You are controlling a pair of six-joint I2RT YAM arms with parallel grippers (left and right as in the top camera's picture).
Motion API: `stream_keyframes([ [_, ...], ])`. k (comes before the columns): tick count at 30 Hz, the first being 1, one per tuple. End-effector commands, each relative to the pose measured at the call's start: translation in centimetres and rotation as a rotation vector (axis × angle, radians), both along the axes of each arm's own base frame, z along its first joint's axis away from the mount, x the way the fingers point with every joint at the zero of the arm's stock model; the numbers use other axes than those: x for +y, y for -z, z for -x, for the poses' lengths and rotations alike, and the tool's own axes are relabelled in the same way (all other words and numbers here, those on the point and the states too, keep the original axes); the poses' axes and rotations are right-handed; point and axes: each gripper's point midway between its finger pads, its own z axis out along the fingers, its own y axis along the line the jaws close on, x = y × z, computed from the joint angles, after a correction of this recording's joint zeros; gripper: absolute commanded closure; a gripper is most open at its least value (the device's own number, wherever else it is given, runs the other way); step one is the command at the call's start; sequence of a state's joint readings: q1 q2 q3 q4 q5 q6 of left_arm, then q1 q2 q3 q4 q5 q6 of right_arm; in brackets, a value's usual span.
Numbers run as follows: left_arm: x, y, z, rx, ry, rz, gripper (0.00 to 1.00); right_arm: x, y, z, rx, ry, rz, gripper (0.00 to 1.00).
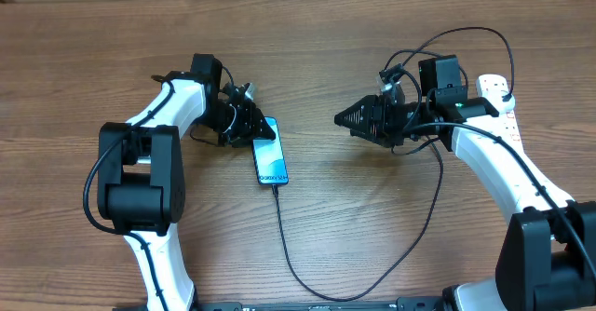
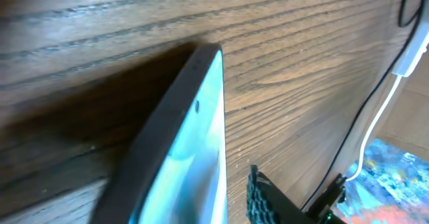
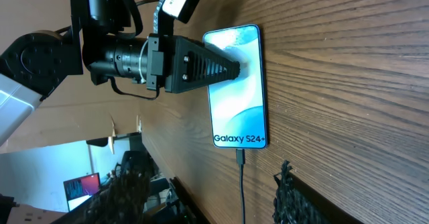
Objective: Plug charger to phone and switch on socket
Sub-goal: 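Lay the phone flat on the table and open the left gripper, then lift the left gripper away and move the right gripper to the power strip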
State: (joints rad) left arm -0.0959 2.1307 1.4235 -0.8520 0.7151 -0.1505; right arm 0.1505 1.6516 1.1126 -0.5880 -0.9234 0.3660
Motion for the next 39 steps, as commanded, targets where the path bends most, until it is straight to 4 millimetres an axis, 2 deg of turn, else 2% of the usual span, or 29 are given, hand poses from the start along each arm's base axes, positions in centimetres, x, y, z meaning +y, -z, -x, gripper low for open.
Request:
stream_keyframes([
  [1,0.5,0.1,0.0,-0.007,0.001,-0.029,0.59,0.0,-0.5,-0.5,-0.029,-0.002,0.005,0.36],
  [8,1.1,0.6,0.1,-0.007,0.001,-0.078,0.56,0.0,-0.5,-0.5,-0.028,-0.002,0.005,0.36],
  [15,3.6,2.2,-0.1,-0.021,-0.001,-0.249,0.54,0.0,-0.5,-0.5,-0.033,-0.005,0.006,0.36],
  [20,4.3,2.5,-0.3,-0.027,-0.002,-0.295,0.53,-0.1,-0.4,-0.4,-0.038,-0.008,0.016,0.36],
  [24,5.9,3.1,-0.5,-0.022,-0.031,-0.392,0.52,-0.1,-0.4,-0.5,-0.08,-0.031,0.027,0.36],
  [27,6.3,2.8,-0.8,-0.032,-0.038,-0.41,0.54,-0.6,0.1,-0.5,-0.071,-0.016,0.071,0.36],
  [30,6.2,0.9,-1.6,-0.066,-0.052,-0.404,0.55,-1.8,0.0,-0.5,-0.078,-0.005,0.174,0.36],
  [31,6.0,-0.3,-2.0,-0.081,-0.069,-0.392,0.55,-2.0,-0.2,-0.5,-0.078,0.001,0.196,0.36],
  [36,5.3,-9.0,-4.6,-0.254,-0.108,-0.339,0.54,-4.1,-3.3,-0.9,-0.116,0.068,0.331,0.36],
  [39,5.2,-15.9,-5.0,-0.387,-0.132,-0.32,0.53,-5.5,-5.6,-1.0,-0.152,0.114,0.395,0.36],
])
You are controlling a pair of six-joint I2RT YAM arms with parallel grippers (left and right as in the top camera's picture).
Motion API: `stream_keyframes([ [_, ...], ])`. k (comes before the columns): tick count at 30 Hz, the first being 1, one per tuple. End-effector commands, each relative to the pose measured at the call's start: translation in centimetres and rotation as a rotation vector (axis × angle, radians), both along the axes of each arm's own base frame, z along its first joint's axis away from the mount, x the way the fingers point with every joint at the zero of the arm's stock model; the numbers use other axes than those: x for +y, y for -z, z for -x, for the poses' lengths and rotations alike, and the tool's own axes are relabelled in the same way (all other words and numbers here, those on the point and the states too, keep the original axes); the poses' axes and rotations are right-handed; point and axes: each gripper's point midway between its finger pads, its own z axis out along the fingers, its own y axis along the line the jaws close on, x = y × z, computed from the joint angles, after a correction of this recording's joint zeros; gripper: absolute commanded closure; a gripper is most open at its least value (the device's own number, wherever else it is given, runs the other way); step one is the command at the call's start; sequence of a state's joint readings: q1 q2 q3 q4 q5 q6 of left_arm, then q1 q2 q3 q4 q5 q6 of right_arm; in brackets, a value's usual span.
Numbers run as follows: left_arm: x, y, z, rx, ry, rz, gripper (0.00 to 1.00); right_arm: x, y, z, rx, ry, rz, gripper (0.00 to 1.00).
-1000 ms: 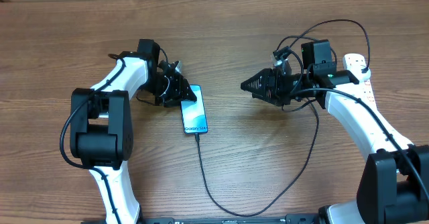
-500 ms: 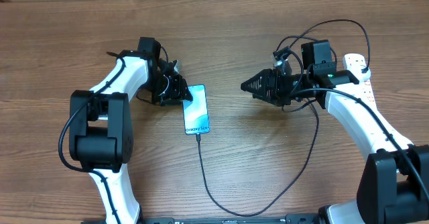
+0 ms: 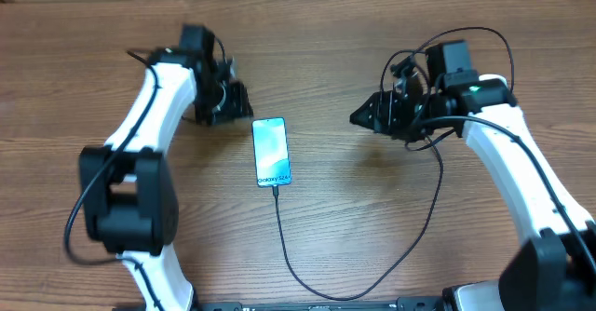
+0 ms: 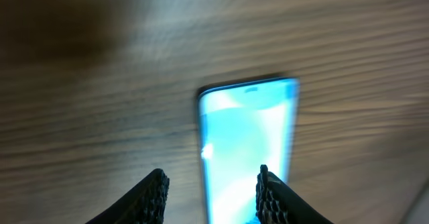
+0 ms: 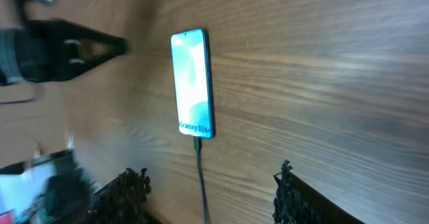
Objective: Plug charger to phone and switch on socket
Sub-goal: 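Lift the left gripper away and move the right gripper to the power strip, then press the power strip switch beside the charger with the right gripper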
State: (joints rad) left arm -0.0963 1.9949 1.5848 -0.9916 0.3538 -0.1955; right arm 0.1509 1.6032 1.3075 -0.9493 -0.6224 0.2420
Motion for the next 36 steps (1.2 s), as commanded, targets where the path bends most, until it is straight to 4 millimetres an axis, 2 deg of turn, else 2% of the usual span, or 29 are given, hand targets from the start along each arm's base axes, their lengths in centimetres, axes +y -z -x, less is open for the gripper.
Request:
stream_keyframes([
  [1,0.3,-11.6,-1.4,-0.258,-0.021,0.018,0.53,-2.2,-4.3,-1.1,-0.144,0.057,0.1,0.36],
  [4,0.4,-16.6,-0.2,-0.364,-0.018,0.028,0.51,-4.5,-5.7,-0.9,-0.162,0.12,0.152,0.36],
  [5,0.6,-18.9,0.5,-0.43,-0.016,0.022,0.48,-6.0,-6.3,-0.9,-0.177,0.163,0.175,0.36],
  [7,0.8,-20.7,1.0,-0.494,0.005,0.01,0.42,-8.0,-7.1,-1.0,-0.195,0.222,0.187,0.36],
  [8,1.1,-21.5,1.3,-0.524,0.009,-0.009,0.18,-9.6,-7.6,-1.1,-0.205,0.269,0.189,0.36],
  [9,1.4,-21.8,1.4,-0.535,0.001,-0.025,0.14,-10.9,-8.0,-1.1,-0.214,0.307,0.192,0.36],
  [11,1.7,-22.0,1.6,-0.538,-0.005,-0.039,0.0,-13.6,-8.7,-1.1,-0.227,0.387,0.2,0.35],
  [13,1.7,-21.7,1.7,-0.525,-0.005,-0.04,0.01,-16.6,-9.0,-0.9,-0.227,0.474,0.21,0.36],
  [14,1.7,-21.6,1.7,-0.52,-0.004,-0.041,0.0,-17.5,-9.0,-0.9,-0.225,0.5,0.213,0.36],
  [17,1.7,-21.3,1.7,-0.513,-0.004,-0.041,0.0,-23.0,-8.8,-0.6,-0.213,0.653,0.231,0.36],
  [18,1.7,-21.2,1.6,-0.511,-0.004,-0.041,0.0,-24.2,-8.7,-0.6,-0.211,0.687,0.234,0.37],
  [19,1.7,-21.2,1.6,-0.51,-0.004,-0.042,0.0,-25.9,-8.6,-0.5,-0.206,0.737,0.232,0.43],
  [21,1.7,-21.1,1.6,-0.509,-0.004,-0.042,0.0,-28.1,-8.6,-0.7,-0.217,0.793,0.212,0.49],
  [22,1.7,-21.1,1.6,-0.509,-0.004,-0.042,0.0,-30.4,-8.3,-0.8,-0.201,0.888,0.19,0.63],
  [25,1.7,-21.1,1.6,-0.509,-0.004,-0.042,0.0,-32.8,-7.5,-1.1,-0.182,0.965,0.137,0.83],
  [28,1.7,-21.1,1.6,-0.509,-0.004,-0.042,0.0,-33.8,-6.2,-2.2,-0.175,0.953,0.047,0.96],
  [33,1.7,-21.1,1.6,-0.509,-0.004,-0.042,0.0,-35.9,-1.5,-4.0,-0.077,0.999,-0.007,0.96],
  [36,1.7,-21.1,1.6,-0.509,-0.004,-0.041,0.0,-36.2,1.0,-5.0,-0.041,0.982,-0.072,0.96],
])
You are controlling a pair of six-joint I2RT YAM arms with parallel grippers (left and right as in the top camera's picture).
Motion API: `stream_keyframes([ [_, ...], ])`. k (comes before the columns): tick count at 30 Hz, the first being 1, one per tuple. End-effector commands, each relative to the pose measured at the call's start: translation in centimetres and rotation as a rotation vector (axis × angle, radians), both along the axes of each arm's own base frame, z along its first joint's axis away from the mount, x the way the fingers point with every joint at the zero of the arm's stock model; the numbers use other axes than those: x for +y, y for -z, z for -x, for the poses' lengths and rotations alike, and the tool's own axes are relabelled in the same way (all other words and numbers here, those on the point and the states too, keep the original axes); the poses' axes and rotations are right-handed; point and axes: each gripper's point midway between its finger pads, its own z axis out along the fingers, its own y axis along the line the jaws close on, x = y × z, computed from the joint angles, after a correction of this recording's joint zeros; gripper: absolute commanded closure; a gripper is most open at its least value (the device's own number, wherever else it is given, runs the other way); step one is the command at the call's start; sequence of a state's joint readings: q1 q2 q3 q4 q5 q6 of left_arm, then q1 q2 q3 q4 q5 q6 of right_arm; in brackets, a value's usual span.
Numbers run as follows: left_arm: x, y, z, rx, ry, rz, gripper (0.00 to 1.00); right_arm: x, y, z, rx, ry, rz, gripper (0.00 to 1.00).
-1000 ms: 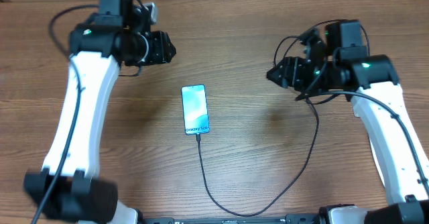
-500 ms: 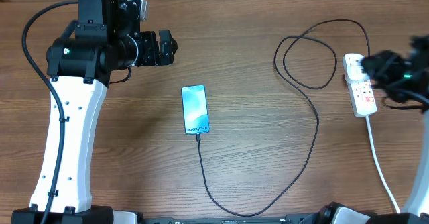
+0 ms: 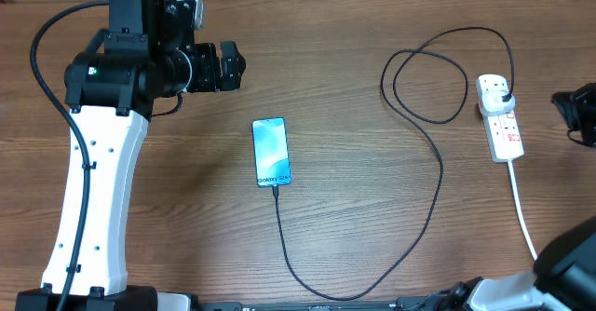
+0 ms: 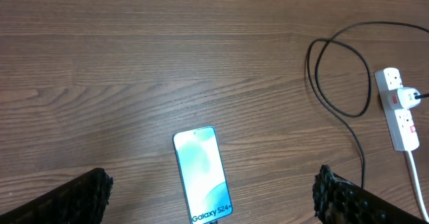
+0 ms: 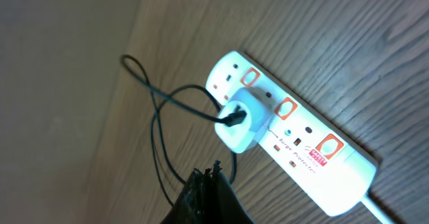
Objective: Plug charger to phone and switch on socket
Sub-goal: 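Press the power strip switch beside the charger with the right gripper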
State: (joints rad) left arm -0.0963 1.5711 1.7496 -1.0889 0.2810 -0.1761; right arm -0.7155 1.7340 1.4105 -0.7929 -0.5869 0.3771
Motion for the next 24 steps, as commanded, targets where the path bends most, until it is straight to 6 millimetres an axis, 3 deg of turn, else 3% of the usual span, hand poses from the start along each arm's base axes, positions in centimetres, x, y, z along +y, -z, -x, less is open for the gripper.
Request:
stream_keyframes([
  [1,0.3,0.0,-0.2,-0.007,0.005,-0.016,0.0,-0.8,1.8,-0.9,-0.012,0.003,-0.088,0.96],
  [11,0.3,0.0,-0.2,-0.007,0.005,-0.016,0.0,-2.8,7.4,-1.2,-0.07,0.001,-0.297,0.96],
  [16,0.3,0.0,-0.2,-0.007,0.005,-0.016,0.0,-2.3,10.7,-1.9,-0.049,-0.021,-0.329,0.96],
  [24,0.3,0.0,-0.2,-0.008,0.005,-0.016,0.0,-1.1,12.8,-3.1,-0.049,-0.06,-0.325,0.96],
])
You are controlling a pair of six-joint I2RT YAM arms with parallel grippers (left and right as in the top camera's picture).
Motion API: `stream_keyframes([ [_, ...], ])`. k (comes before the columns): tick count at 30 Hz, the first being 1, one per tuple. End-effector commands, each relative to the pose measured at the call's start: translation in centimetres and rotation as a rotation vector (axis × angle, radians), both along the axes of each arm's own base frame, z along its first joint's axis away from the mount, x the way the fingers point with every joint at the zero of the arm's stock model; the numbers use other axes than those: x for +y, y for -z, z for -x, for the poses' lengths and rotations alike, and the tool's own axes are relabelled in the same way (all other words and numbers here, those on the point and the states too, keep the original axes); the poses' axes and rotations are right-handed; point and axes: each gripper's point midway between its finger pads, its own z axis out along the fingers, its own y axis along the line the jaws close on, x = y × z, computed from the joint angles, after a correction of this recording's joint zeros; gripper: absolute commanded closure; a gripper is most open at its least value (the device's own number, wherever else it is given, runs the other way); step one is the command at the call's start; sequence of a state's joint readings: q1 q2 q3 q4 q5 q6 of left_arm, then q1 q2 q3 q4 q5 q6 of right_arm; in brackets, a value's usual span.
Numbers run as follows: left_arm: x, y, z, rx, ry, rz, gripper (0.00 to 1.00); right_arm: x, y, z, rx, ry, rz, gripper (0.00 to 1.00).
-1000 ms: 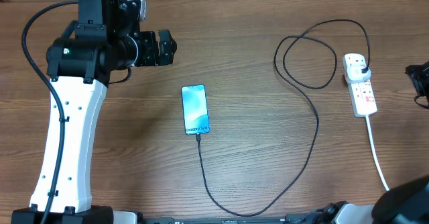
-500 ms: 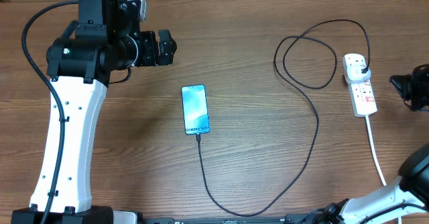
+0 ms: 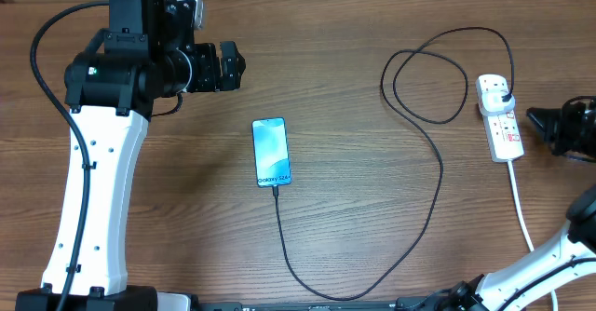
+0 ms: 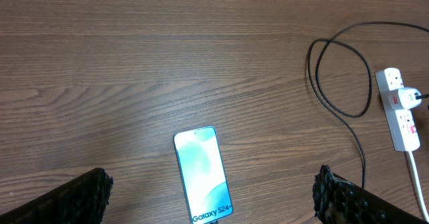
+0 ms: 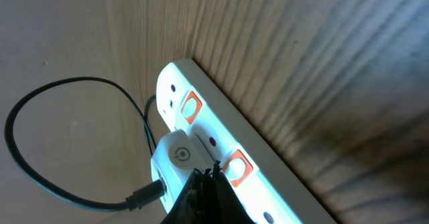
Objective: Plug charger to phone and switch on socket
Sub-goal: 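Press the power strip switch beside the charger with the right gripper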
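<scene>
A phone (image 3: 271,152) with a lit blue screen lies face up mid-table, and a black cable (image 3: 436,199) is plugged into its lower end. The cable loops to a white charger (image 5: 175,158) seated in a white power strip (image 3: 501,120) with orange switches at the right. My right gripper (image 5: 206,176) is shut, its tip low over the strip beside the charger and an orange switch (image 5: 234,167). My left gripper (image 4: 211,197) is open, high above the phone (image 4: 203,164).
The strip's white lead (image 3: 521,209) runs toward the table's near right edge. The black cable makes a wide loop (image 3: 438,74) at the back right. Bare wood lies all round the phone.
My right gripper has come in from the far right edge and dropped close to the power strip, its tip now by the charger and a switch. The left arm has not moved.
First my left gripper held the plugged-in phone by its upper end while the right hovered nearby. Then the left had let go and drawn back. Later the left stood raised high and the right was out by the power strip, now close over it.
</scene>
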State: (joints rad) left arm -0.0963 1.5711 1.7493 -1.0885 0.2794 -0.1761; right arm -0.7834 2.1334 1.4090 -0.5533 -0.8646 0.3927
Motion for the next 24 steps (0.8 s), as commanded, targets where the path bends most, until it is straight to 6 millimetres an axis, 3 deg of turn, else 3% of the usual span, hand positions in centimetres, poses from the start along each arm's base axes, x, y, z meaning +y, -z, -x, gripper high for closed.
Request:
stream_keyframes([
  [1,0.3,0.0,-0.2,-0.007,0.006,-0.015,0.0,1.2,1.4,-0.2,-0.006,-0.025,-0.02,0.96],
  [15,0.3,0.0,-0.2,-0.007,0.006,-0.015,0.0,2.9,3.4,-0.2,-0.026,-0.037,-0.008,0.96],
  [24,0.3,0.0,-0.2,-0.007,0.006,-0.015,0.0,3.8,3.6,-0.7,-0.023,-0.056,0.002,0.96],
])
